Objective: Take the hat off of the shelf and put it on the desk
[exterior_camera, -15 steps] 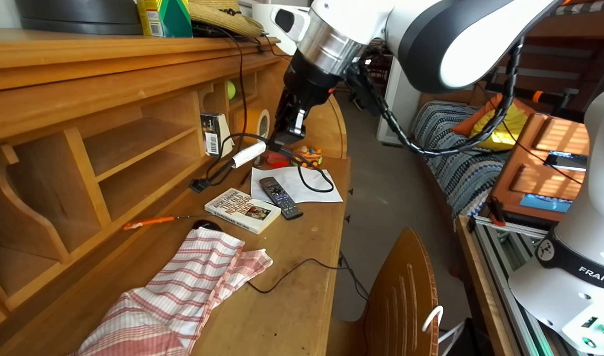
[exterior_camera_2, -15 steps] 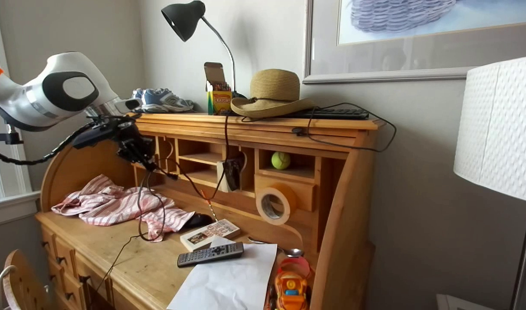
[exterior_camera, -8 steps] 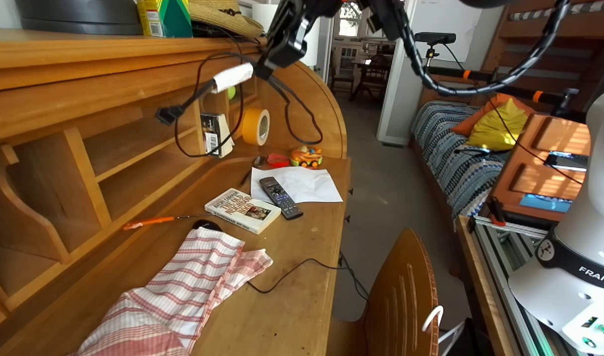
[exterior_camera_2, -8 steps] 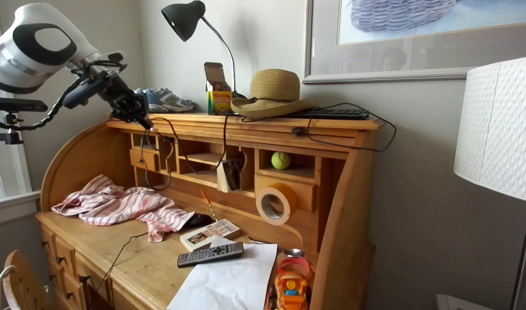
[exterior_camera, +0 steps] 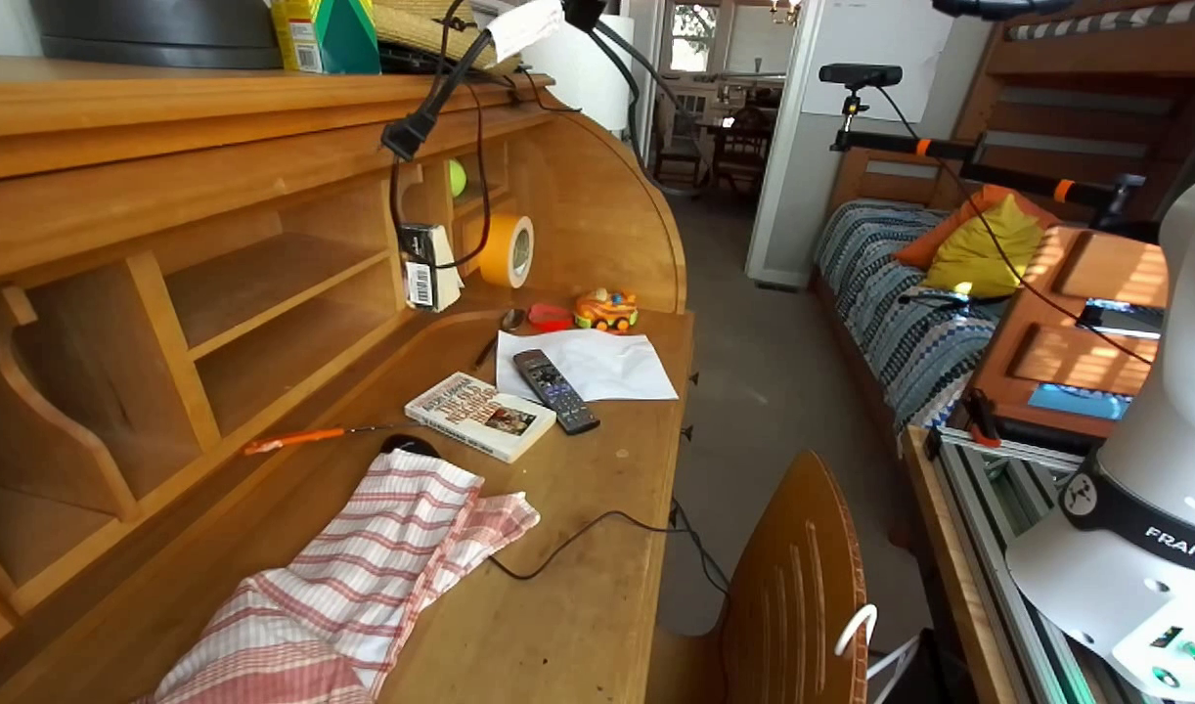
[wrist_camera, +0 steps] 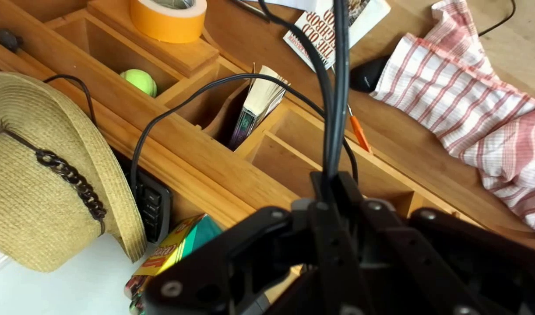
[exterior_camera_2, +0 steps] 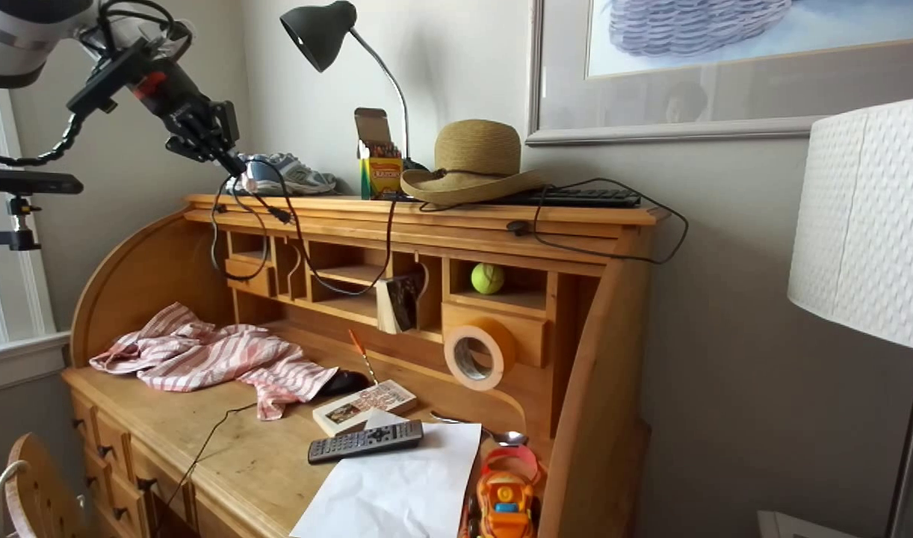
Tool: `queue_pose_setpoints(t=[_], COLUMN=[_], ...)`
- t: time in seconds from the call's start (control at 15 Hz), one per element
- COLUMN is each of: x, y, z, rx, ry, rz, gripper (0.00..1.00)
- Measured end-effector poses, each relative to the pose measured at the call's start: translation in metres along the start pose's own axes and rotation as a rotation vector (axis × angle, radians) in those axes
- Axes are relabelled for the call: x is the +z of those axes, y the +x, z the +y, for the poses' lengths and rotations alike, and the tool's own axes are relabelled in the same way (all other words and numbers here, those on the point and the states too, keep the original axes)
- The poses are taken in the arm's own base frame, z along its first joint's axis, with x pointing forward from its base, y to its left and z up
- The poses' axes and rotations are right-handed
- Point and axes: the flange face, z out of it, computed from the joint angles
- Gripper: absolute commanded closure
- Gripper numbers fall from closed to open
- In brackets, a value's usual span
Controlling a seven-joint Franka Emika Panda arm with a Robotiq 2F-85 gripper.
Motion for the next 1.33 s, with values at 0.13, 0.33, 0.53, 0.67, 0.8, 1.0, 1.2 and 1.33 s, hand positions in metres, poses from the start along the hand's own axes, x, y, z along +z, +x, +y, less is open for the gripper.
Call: queue_pose_setpoints(t=[0.13,0.33,0.53,0.67,0.8,1.0,1.2,1.33], x=[0.001,0.002,-0.006,-0.025,-0.05,-0.092,-0.123,-0.135], y=[0.0,0.0,0.007,0.016,0.019,0.016,0.015,0.02], z=[-0.001,-0.002,0.004,0.021,0.048,0.084,0.109,0.123], rx=[-0.007,-0.008,0.001,0.034,0.071,0.11,0.139,0.167], ry=[0.004,0.005,-0.017,-0.073,-0.151,-0.251,-0.349,-0.419], rz=[-0.003,-0.006,0.044,0.114,0.163,0.205,0.239,0.257], gripper=[0.92,0.98,0.98,0.98,0.98,0.98,0.98,0.98])
